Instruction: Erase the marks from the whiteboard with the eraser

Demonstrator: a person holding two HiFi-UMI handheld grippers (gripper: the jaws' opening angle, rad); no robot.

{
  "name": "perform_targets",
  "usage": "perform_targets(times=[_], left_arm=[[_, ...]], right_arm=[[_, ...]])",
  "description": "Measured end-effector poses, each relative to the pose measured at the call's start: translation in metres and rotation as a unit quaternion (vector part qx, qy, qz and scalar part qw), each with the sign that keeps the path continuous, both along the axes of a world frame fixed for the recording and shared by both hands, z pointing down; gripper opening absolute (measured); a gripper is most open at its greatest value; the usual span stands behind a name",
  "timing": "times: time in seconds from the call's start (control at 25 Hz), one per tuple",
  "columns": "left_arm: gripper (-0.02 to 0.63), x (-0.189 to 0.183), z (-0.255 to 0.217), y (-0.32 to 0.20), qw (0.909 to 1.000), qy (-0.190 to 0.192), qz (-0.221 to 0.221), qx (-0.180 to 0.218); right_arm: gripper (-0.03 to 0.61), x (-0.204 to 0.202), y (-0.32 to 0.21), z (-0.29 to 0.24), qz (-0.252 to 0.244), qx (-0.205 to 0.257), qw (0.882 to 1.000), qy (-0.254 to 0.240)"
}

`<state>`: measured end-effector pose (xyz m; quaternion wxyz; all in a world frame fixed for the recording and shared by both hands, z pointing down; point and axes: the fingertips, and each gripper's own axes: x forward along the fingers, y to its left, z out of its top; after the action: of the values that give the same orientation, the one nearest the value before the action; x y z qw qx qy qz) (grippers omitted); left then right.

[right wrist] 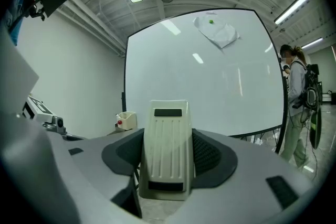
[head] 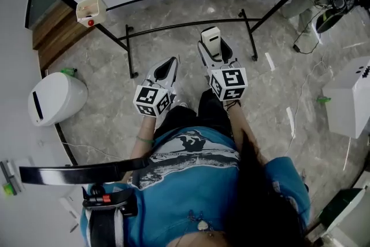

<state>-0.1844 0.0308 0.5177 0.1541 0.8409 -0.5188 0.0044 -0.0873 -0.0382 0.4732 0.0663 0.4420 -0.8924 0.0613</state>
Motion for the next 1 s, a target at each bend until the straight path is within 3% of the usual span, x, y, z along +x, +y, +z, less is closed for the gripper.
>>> perform_targets(times=[0.32,0.6,1.0], left_arm=[[0.003,0.015,-0.007,0.035,0.9997,0.018,0.014,0.007],[0.003,0.031,-0.007,0.065,0.9997,0.024,-0.002,0.002],[0.005,0.110,-0.005,0.139,0.9999,0.011,0.007,-0.002]], right_arm=[[0.263,0.012,0.049,0.001,0.007,-0.014,1.000,0.015],[0.262,0.029,0.089,0.010,-0.017,-0.027,0.999,0.023],[0.262,0.093,0.178,0.036,-0.032,-0.060,0.998,0.012]])
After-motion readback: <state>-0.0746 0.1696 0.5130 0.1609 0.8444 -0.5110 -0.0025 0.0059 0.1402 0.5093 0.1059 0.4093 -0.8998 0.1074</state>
